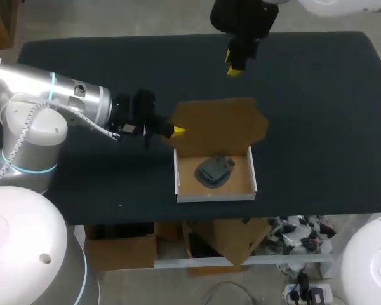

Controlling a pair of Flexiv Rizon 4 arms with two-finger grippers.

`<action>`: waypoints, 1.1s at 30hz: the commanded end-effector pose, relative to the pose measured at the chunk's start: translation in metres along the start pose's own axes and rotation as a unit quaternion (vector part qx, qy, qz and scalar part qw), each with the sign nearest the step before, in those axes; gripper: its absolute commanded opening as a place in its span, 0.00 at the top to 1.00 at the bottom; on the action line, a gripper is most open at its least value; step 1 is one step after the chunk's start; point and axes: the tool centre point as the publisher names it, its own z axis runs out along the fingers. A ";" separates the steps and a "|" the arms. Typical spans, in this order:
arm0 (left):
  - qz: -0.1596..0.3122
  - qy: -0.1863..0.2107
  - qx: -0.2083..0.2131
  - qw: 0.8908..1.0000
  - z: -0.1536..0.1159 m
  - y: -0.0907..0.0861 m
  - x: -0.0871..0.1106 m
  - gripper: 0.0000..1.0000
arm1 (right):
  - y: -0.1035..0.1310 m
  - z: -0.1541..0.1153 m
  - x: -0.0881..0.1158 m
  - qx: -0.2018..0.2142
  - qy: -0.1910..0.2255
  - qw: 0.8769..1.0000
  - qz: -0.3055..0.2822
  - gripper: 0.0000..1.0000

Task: Assemble the packaging by folding the flat box into shape, placing the metal phone stand inside, and closing the box properly

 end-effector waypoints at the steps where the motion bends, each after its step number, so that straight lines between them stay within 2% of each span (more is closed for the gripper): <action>1: 0.000 -0.001 0.000 1.000 0.000 0.000 0.000 1.00 | 0.011 0.012 -0.003 0.029 0.022 0.999 -0.003 0.58; 9: 0.000 -0.001 0.000 1.000 0.000 0.000 0.000 1.00 | 0.019 0.028 0.008 0.044 0.032 0.998 -0.008 0.59; 19: 0.000 -0.001 0.000 1.000 0.000 0.000 0.000 1.00 | 0.016 0.046 0.021 0.050 0.045 0.998 -0.009 0.59; 33: 0.000 -0.001 0.000 1.000 0.000 0.000 0.000 1.00 | 0.017 0.053 0.038 0.055 0.051 0.997 -0.012 0.60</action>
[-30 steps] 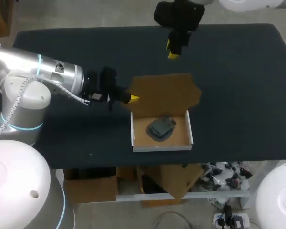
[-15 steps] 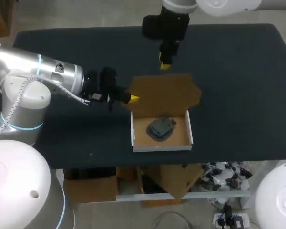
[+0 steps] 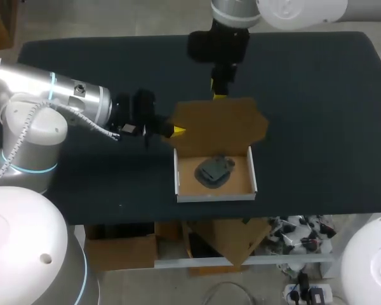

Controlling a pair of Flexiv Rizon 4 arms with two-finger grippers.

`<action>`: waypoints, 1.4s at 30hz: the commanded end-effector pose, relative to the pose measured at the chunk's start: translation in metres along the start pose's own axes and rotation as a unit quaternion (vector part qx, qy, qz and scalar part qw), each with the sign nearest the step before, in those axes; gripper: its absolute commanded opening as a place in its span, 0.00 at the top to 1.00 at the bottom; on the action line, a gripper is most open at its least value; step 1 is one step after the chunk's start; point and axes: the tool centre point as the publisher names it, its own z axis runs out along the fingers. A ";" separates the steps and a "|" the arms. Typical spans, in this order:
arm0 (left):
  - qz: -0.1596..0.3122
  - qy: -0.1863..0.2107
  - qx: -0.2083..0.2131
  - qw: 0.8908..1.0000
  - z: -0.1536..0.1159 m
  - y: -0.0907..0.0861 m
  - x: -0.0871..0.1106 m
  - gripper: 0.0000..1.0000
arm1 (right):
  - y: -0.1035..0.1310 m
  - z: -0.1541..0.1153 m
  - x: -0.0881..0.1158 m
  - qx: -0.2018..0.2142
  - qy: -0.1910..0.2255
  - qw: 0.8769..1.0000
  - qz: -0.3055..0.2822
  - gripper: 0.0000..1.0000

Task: Assemble the packaging by folding the flat box into shape, placing the metal phone stand inside, and closing the box properly

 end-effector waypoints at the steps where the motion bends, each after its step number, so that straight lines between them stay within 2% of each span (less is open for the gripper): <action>1: 0.000 -0.001 0.000 1.000 0.000 0.000 0.000 1.00 | 0.001 0.001 0.008 0.003 -0.004 1.000 0.000 0.60; 15: 0.000 -0.001 0.000 1.000 0.000 0.000 0.000 1.00 | 0.004 0.002 0.027 0.011 -0.008 1.000 -0.004 0.58; 42: 0.000 -0.001 0.000 1.000 0.000 0.000 0.000 1.00 | 0.003 0.006 0.039 0.022 -0.018 0.999 0.015 0.56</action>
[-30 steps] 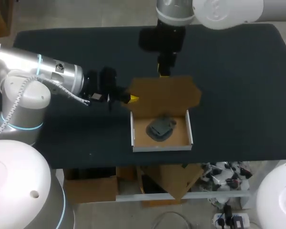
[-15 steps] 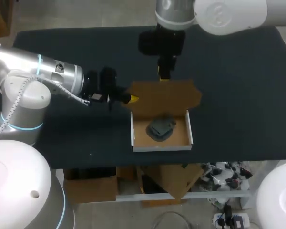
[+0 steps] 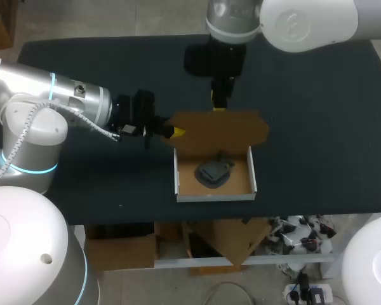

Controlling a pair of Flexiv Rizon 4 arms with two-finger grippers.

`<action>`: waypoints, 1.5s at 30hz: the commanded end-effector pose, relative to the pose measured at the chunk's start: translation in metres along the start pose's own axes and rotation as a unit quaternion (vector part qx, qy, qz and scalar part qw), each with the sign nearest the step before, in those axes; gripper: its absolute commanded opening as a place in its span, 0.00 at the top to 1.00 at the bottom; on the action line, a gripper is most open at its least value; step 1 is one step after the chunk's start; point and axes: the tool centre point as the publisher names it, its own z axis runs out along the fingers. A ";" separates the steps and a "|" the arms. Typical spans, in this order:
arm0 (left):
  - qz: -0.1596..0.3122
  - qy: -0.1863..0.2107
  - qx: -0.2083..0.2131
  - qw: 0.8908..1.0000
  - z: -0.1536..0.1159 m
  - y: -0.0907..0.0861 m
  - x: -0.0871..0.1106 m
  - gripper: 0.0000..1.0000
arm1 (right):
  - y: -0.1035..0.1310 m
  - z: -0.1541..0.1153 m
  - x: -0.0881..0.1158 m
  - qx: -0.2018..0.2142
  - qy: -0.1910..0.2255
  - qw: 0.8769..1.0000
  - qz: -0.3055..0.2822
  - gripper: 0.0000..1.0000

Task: Assemble the packaging by folding the flat box into shape, placing the metal phone stand inside, and closing the box properly

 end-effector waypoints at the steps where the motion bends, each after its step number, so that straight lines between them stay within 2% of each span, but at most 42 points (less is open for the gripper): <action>1: 0.000 -0.002 0.001 1.000 0.000 0.000 -0.001 1.00 | -0.001 0.000 0.006 0.000 -0.003 1.000 0.000 0.56; 32: 0.000 -0.002 0.001 1.000 0.000 0.000 -0.001 1.00 | 0.000 -0.006 0.018 0.004 -0.013 1.000 -0.004 0.54; 45: 0.000 -0.002 0.001 1.000 0.000 0.000 -0.001 1.00 | 0.000 0.004 0.021 0.008 -0.007 1.000 -0.003 0.53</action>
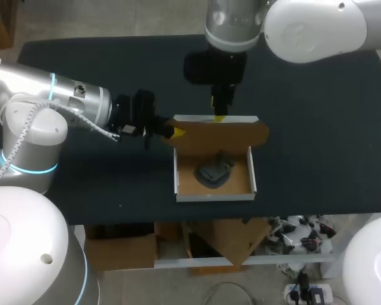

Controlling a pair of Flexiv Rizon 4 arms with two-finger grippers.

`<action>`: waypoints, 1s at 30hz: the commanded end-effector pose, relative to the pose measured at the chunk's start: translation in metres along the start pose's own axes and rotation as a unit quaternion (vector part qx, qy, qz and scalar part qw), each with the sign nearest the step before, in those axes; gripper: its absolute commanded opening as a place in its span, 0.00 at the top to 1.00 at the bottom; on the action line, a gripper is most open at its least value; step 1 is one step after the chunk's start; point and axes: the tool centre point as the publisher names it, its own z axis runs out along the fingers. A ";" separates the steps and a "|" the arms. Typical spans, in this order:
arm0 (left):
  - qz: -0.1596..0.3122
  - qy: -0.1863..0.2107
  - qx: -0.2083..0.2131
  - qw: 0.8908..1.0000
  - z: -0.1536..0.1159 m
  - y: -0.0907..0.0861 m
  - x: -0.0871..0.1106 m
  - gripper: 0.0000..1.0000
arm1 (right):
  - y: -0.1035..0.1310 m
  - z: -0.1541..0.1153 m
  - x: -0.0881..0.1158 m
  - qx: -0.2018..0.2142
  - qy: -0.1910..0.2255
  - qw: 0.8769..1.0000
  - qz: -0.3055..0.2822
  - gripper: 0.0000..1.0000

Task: Assemble the packaging by folding the flat box into shape, placing the metal phone stand inside, and closing the box properly

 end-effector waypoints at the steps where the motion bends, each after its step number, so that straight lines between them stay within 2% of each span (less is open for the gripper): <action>1: 0.000 -0.001 0.001 1.000 0.000 0.000 -0.001 1.00 | 0.000 0.003 0.002 0.001 -0.001 1.000 0.001 0.53; 30: 0.000 -0.001 0.001 1.000 0.000 0.000 -0.001 1.00 | -0.002 0.018 -0.003 0.008 0.016 1.000 0.007 0.52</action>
